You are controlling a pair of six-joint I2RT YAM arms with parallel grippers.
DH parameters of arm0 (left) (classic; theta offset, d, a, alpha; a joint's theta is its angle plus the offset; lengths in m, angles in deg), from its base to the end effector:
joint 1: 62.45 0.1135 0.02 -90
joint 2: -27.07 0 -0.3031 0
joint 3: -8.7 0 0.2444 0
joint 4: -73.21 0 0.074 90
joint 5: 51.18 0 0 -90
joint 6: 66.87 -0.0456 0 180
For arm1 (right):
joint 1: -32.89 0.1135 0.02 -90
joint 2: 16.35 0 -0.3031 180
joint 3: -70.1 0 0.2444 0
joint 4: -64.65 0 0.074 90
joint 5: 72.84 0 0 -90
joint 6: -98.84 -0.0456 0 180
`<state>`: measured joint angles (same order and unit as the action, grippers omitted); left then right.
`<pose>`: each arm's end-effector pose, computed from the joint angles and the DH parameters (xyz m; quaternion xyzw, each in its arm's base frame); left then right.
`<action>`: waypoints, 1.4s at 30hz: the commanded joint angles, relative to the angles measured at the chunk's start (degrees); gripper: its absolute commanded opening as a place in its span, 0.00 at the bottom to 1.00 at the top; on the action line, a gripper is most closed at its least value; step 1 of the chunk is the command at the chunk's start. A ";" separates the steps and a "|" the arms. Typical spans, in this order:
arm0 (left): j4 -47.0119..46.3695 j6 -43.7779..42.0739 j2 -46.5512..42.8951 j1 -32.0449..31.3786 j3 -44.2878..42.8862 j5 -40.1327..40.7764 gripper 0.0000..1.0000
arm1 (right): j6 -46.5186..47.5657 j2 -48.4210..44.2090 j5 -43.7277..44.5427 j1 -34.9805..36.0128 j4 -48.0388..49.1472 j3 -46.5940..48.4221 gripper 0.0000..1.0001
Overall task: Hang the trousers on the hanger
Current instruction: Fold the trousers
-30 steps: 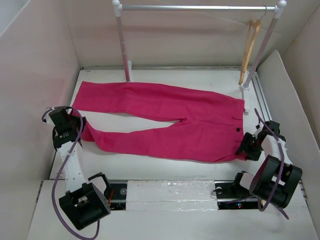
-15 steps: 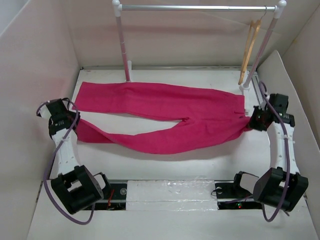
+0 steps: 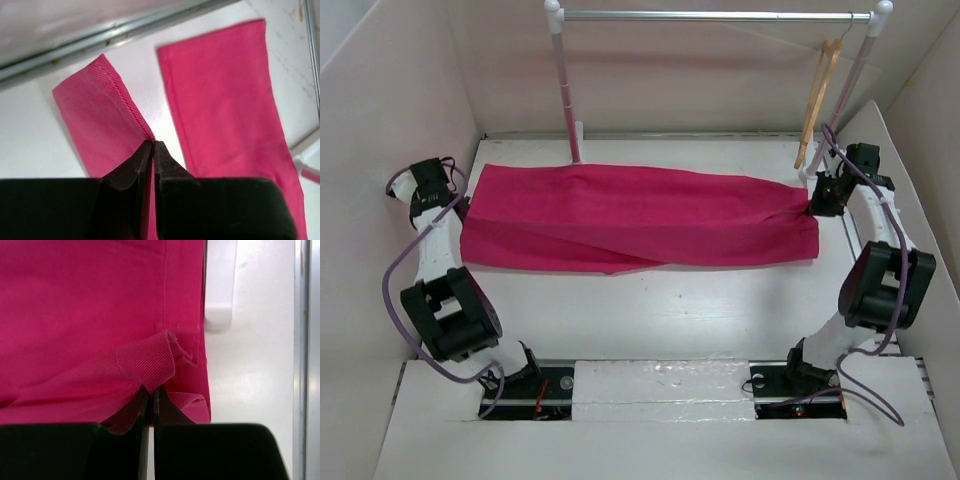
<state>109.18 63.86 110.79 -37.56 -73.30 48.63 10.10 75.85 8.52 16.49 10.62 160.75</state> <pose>0.2918 0.1439 0.3347 -0.5163 0.7312 0.0155 0.4456 0.3312 -0.0903 0.3115 0.1034 0.9471 0.0258 0.3026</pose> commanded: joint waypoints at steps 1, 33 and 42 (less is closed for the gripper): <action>1.24 -2.58 5.03 -1.76 -8.30 8.38 0.00 | -0.64 3.76 -3.13 -0.38 9.82 4.76 0.00; -3.45 -6.82 24.84 -9.77 -26.47 0.67 0.64 | -6.62 8.55 -10.69 -0.56 22.93 1.74 0.73; -10.96 -1.00 16.37 -1.15 1.70 -7.68 0.63 | -3.46 -3.69 -17.37 0.85 26.80 -17.90 0.73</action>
<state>101.95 60.17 126.49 -40.01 -73.52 45.50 4.39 74.85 -5.36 16.40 33.40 146.02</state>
